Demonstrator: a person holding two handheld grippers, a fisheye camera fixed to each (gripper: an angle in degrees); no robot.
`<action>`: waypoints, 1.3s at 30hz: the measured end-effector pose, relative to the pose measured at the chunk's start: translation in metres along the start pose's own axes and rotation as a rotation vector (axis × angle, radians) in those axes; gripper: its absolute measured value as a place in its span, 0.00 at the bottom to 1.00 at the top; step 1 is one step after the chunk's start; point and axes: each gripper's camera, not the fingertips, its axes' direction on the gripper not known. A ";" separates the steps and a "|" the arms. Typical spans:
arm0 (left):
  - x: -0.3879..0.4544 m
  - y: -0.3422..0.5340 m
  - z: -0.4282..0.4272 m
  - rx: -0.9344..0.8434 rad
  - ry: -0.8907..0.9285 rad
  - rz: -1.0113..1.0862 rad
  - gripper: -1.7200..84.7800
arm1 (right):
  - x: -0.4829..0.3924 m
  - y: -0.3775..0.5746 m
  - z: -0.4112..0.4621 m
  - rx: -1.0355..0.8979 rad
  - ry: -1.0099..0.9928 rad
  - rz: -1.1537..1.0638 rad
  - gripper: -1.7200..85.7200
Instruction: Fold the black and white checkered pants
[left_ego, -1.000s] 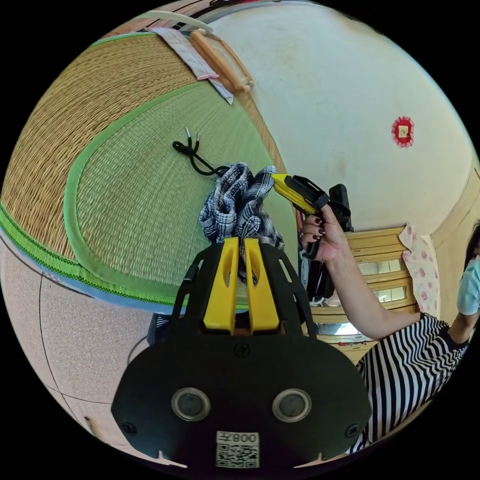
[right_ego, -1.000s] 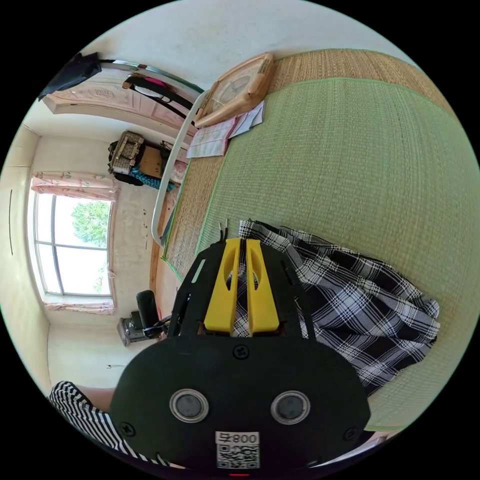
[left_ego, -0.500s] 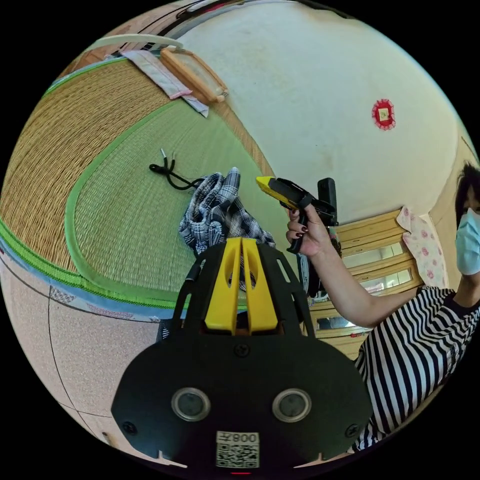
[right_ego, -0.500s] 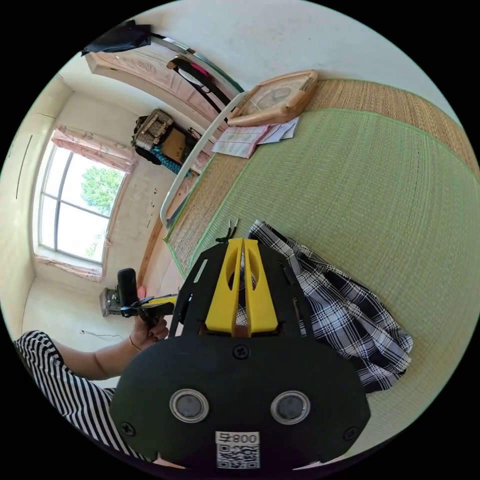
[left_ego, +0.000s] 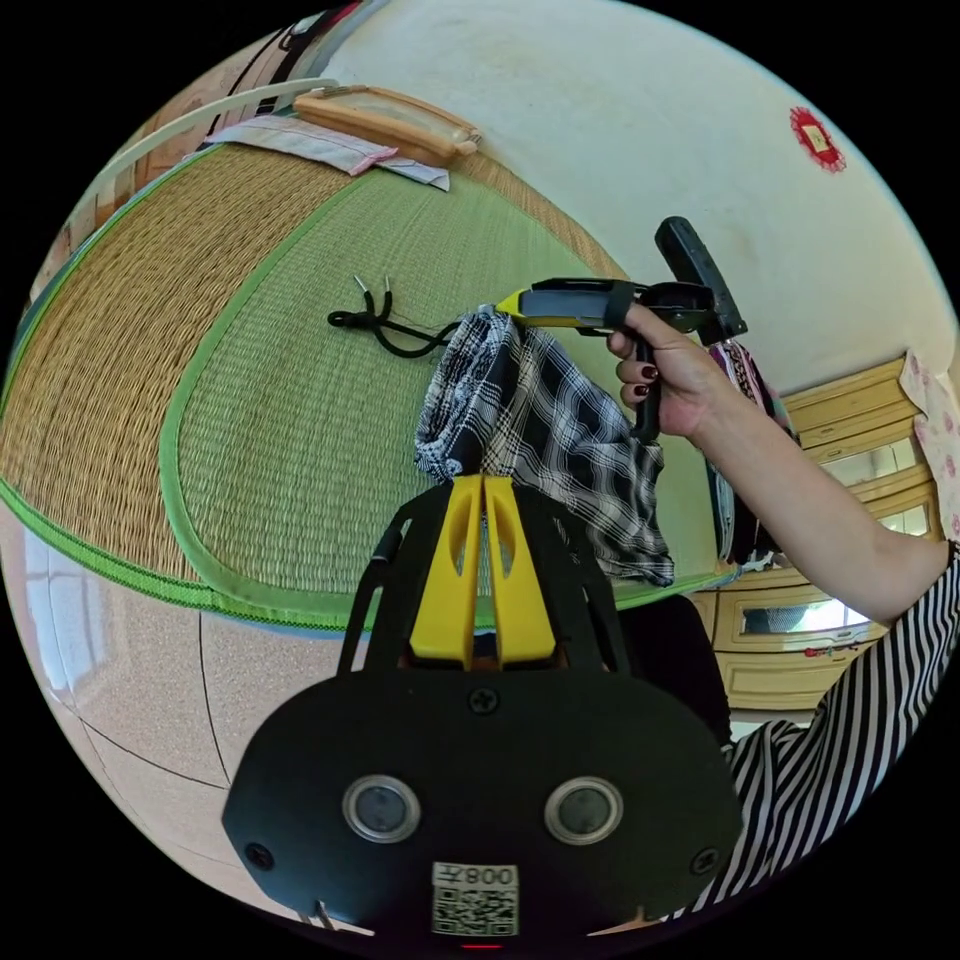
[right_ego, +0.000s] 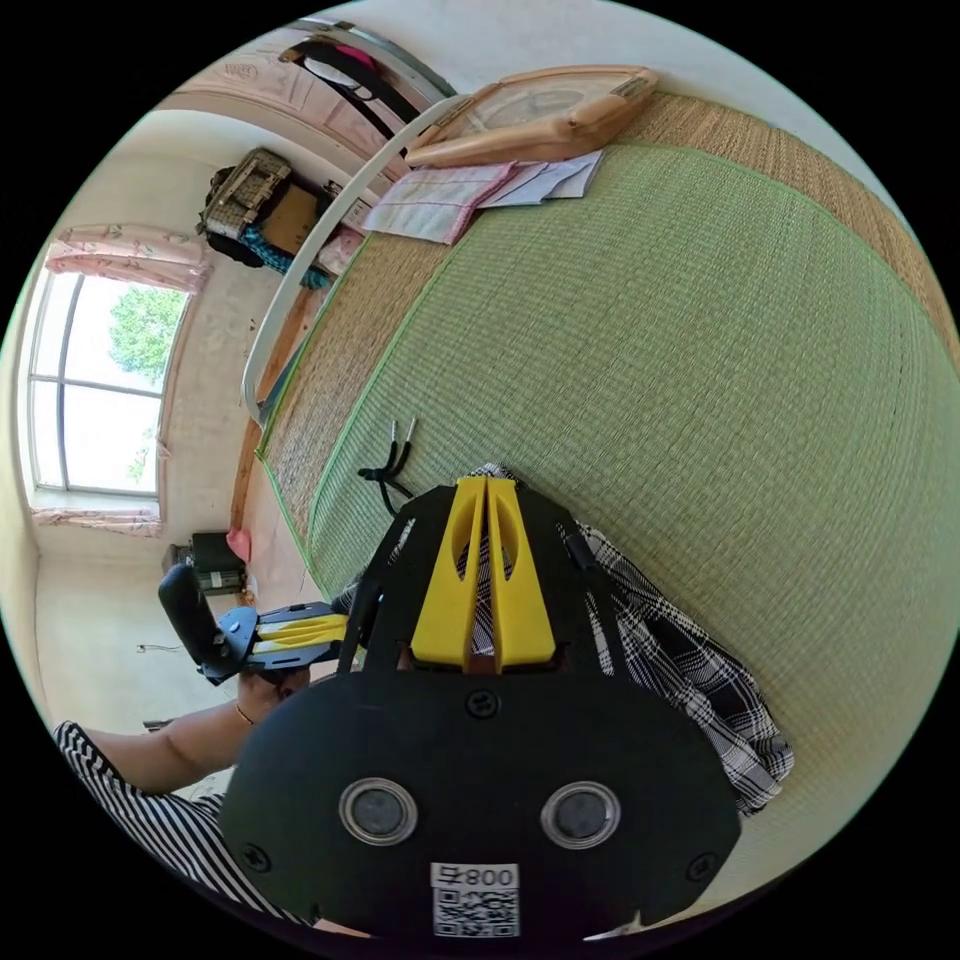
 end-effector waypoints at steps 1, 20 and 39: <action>0.003 0.000 -0.002 0.000 0.000 0.001 0.02 | 0.001 -0.003 0.003 -0.005 -0.001 0.002 0.02; 0.038 -0.003 -0.005 0.036 -0.135 0.008 0.02 | 0.014 0.018 0.003 0.099 -0.174 -0.016 0.02; 0.063 -0.016 0.016 0.031 -0.099 -0.024 0.02 | 0.058 0.011 0.016 -0.004 -0.113 0.014 0.02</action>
